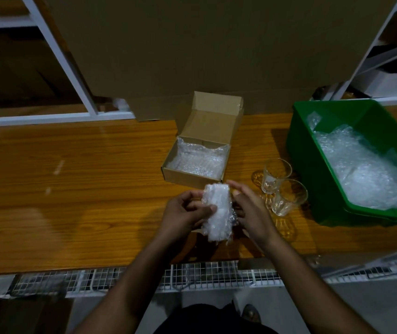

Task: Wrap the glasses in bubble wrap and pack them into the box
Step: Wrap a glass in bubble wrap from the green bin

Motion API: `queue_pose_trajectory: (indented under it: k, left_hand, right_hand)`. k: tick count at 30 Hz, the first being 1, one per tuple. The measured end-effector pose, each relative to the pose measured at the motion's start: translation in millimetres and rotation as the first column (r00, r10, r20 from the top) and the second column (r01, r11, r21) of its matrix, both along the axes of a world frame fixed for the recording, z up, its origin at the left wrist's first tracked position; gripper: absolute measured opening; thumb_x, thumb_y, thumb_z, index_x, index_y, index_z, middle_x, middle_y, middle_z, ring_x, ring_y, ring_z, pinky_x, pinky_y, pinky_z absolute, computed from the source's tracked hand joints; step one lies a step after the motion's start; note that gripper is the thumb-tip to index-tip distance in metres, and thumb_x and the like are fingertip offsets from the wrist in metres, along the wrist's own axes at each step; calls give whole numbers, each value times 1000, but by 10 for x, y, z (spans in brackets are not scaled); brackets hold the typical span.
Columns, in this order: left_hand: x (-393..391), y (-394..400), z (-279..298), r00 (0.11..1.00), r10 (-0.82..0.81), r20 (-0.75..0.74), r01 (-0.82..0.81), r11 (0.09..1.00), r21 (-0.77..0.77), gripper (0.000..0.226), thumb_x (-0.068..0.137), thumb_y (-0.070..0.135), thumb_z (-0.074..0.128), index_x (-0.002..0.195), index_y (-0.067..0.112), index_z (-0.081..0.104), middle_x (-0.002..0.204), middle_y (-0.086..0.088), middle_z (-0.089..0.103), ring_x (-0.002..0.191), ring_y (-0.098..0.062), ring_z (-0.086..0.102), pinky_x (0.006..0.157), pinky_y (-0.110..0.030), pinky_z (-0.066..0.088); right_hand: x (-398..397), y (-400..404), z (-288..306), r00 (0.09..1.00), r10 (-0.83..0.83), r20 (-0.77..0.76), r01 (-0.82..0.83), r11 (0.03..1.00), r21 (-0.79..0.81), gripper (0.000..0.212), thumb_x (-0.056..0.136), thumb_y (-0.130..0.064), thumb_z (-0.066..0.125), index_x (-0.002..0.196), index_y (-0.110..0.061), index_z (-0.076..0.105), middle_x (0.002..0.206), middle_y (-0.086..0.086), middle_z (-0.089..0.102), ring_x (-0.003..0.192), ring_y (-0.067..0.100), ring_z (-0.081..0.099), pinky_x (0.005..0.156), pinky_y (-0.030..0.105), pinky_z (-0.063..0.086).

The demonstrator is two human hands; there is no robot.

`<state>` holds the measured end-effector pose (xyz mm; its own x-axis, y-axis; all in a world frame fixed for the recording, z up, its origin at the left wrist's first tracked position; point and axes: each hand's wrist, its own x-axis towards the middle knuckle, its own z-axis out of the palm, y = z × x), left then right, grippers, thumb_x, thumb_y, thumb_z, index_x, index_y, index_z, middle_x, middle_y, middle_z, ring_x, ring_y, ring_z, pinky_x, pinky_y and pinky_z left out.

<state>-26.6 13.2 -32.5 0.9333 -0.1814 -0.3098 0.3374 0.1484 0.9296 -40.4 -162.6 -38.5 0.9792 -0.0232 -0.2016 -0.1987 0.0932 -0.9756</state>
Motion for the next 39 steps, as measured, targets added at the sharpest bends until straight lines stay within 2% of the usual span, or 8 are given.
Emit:
queue_pose_trajectory:
  k: [4, 13, 21, 24, 26, 30, 33, 39]
  left_hand:
    - [33, -44, 7, 993, -12, 118, 5, 998, 59, 34, 79, 3, 79, 111, 6, 67, 88, -14, 72, 84, -31, 73, 72, -44, 61]
    - [39, -214, -19, 974, -190, -121, 176, 978, -112, 43, 93, 36, 61, 122, 4, 63, 114, -23, 71, 99, -35, 69, 85, -44, 55]
    - [41, -468, -91, 993, -120, -6, 120, 992, -45, 35, 76, 1, 76, 109, 1, 66, 95, -24, 71, 79, -30, 70, 64, -28, 59]
    - [4, -538, -84, 985, -144, 92, 142, 989, 29, 36, 78, 2, 78, 112, 4, 65, 97, -21, 74, 86, -39, 71, 71, -37, 60]
    - [-32, -577, -52, 976, -192, 102, 188, 981, 48, 36, 83, 5, 75, 116, 11, 64, 99, -12, 76, 84, -37, 71, 70, -42, 59]
    - [-64, -588, -82, 978, -207, 29, 204, 976, 82, 35, 87, 12, 73, 119, 21, 62, 107, -1, 75, 80, -44, 72, 68, -60, 57]
    - [-53, -577, -221, 980, -200, 18, 196, 971, 137, 33, 87, 11, 73, 116, 23, 63, 102, -3, 75, 82, -36, 74, 73, -59, 59]
    - [0, -753, -483, 955, -266, 131, 228, 941, 251, 39, 80, 13, 82, 113, 25, 66, 102, 1, 74, 91, -24, 71, 72, -36, 59]
  right_hand:
    - [-118, -82, 55, 967, 229, -116, -215, 970, 116, 27, 100, -24, 54, 126, -21, 62, 104, 10, 75, 85, 29, 74, 57, 35, 57]
    - [-153, -249, 62, 997, -73, -2, 73, 987, 140, 48, 97, 12, 43, 83, -15, 81, 89, 18, 74, 71, 30, 67, 55, 32, 54]
    - [-352, -403, 59, 993, -115, -5, 114, 979, 170, 21, 97, -7, 57, 113, -15, 68, 106, 13, 73, 90, 32, 72, 69, 43, 59]
    - [-431, -485, 98, 988, -121, 94, 130, 987, -95, 54, 88, -1, 72, 131, -29, 55, 104, 0, 76, 91, 24, 74, 72, 42, 63]
    - [-434, -601, 227, 963, -168, 213, 235, 908, -347, 49, 87, -2, 72, 124, -33, 62, 98, -14, 75, 89, 12, 74, 68, 33, 63]
    - [-342, -917, 634, 865, -186, 466, 494, 479, -726, 33, 82, -1, 75, 103, -26, 76, 86, -14, 65, 68, -8, 61, 60, 1, 44]
    - [-150, -1047, 853, 961, -71, 267, 276, 254, -927, 24, 85, -12, 74, 108, -20, 77, 100, -4, 51, 83, 5, 47, 73, 12, 38]
    - [206, -988, 891, 986, 122, -116, -130, 119, -984, 22, 86, -11, 72, 106, -19, 78, 109, 6, 73, 95, 20, 68, 89, 35, 57]
